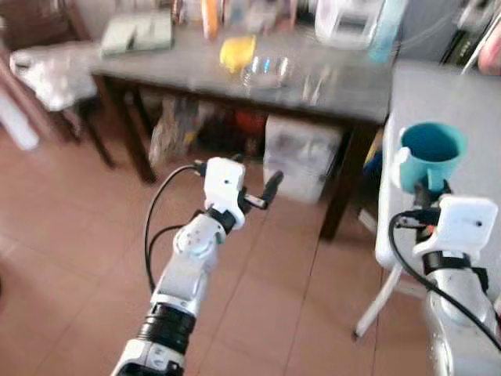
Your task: Setting the table
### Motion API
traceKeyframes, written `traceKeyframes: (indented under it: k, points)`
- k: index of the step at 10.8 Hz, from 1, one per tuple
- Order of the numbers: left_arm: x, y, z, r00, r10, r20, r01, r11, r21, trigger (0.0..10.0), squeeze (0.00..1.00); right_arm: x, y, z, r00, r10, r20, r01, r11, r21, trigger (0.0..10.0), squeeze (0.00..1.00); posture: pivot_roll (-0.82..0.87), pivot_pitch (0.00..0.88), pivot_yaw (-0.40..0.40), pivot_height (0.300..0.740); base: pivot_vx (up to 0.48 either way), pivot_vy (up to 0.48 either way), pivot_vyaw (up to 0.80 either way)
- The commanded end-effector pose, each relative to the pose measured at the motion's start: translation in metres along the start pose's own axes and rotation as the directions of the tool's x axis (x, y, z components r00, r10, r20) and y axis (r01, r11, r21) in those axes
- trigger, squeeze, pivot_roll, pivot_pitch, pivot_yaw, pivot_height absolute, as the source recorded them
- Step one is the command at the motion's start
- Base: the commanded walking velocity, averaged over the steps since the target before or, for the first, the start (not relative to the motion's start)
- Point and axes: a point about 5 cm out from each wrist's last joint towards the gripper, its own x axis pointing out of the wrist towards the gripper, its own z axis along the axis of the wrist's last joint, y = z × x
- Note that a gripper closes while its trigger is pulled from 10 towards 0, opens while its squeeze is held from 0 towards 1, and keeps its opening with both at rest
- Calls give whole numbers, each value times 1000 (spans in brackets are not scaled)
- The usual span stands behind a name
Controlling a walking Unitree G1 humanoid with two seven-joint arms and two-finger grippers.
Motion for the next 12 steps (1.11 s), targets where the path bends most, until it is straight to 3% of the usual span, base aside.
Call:
traceKeyframes:
  k: [1, 7, 9, 12]
  points:
    - [-5, 11, -2, 999, 35, -9, -35, 999, 9, 10000, 0, 0, 6, 6, 999, 18, 29, -18, 1000, 15, 10000, 0, 91, 108, 17, 740, 394, 0, 0]
    - [-5, 9, -4, 999, 38, -21, -39, 999, -5, 10000, 0, 0, 5, 6, 999, 19, 31, -19, 1000, 14, 10000, 0, 87, 108, 15, 740, 388, 0, 0]
    - [-4, 9, -6, 999, 42, -32, -42, 999, -12, 10000, 0, 0, 6, 6, 999, 14, 29, -15, 1000, 18, 10000, 0, 89, 107, 18, 740, 0, 0, 0]
    - [-5, 10, -6, 999, 35, -36, -35, 999, -13, 10000, 0, -1, 7, 5, 1000, 12, 26, -13, 1000, 25, 10000, 0, 91, 111, 22, 740, 0, 375, 0]
